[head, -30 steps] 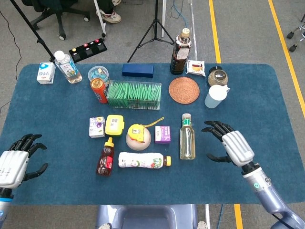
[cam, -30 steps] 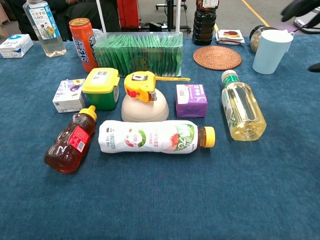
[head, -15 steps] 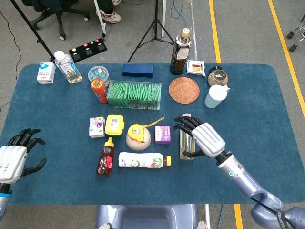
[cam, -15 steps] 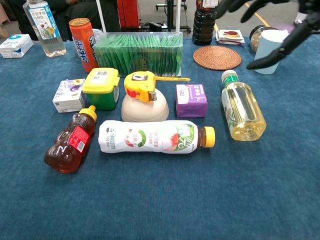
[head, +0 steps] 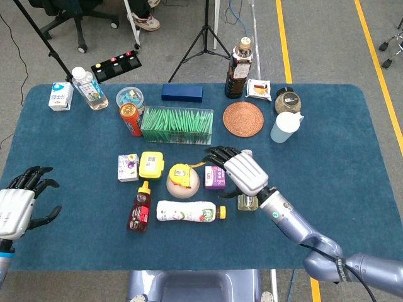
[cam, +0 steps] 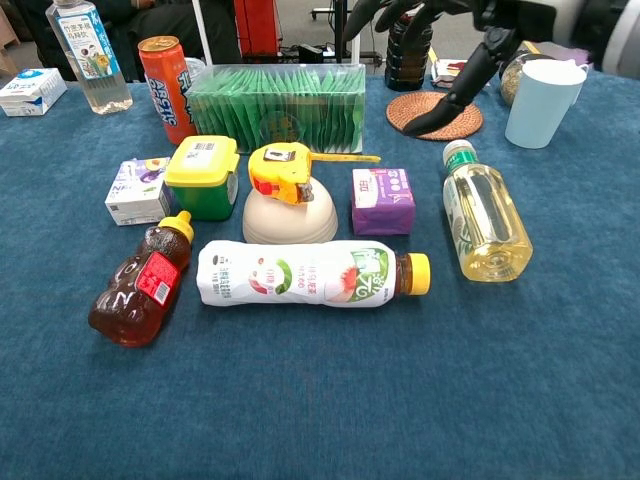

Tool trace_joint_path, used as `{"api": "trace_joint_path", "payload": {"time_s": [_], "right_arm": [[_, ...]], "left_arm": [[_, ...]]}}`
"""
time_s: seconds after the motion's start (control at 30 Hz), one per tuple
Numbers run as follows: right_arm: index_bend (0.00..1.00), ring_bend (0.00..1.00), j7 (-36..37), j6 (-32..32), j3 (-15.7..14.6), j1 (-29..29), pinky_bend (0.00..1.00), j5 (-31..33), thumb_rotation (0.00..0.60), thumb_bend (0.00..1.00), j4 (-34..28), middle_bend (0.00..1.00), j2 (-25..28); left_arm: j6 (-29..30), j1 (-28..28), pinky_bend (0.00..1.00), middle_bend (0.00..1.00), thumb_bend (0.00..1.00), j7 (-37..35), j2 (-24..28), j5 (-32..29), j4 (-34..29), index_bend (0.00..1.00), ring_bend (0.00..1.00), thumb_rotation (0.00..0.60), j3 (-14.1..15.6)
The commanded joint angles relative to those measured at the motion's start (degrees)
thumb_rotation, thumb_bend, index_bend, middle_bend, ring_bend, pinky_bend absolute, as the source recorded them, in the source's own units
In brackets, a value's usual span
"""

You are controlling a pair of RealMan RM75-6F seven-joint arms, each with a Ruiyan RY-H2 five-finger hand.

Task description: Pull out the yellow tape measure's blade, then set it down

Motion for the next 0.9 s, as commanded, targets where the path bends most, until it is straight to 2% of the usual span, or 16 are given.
{"api": "trace_joint_path", "payload": {"time_s": [0.03,0.4,0.9], "right_arm": [[0.22,0.16,-1.8,-1.6,0.4,1.6,0.21,1.9,0.600,0.10,0.6,0.15,-1.4],[0.18,0.16,-6.6,-4.8,0.5,6.5,0.20,7.8,0.600,0.10,5.8,0.15,-6.9],[0.14,0.14,-7.7,-3.1,-0.1,9.4,0.15,7.8,0.600,0.06,13.3,0.15,-12.9]], "left_arm": [[0.0,0.0,0.22,0.19,0.24,-0.3,0.1,-0.2,0.1,0.35,0.12,0.600,0.0],[0.0,0.3,0.22,0.19,0.24,-1.6,0.7,-0.6,0.6,0.35,0.12,0.600,0.5],[0.6,1.6,0.22,0.19,0.24,-3.6,0.9,-1.5,2.0,0.35,0.12,0.600,1.6]]}}
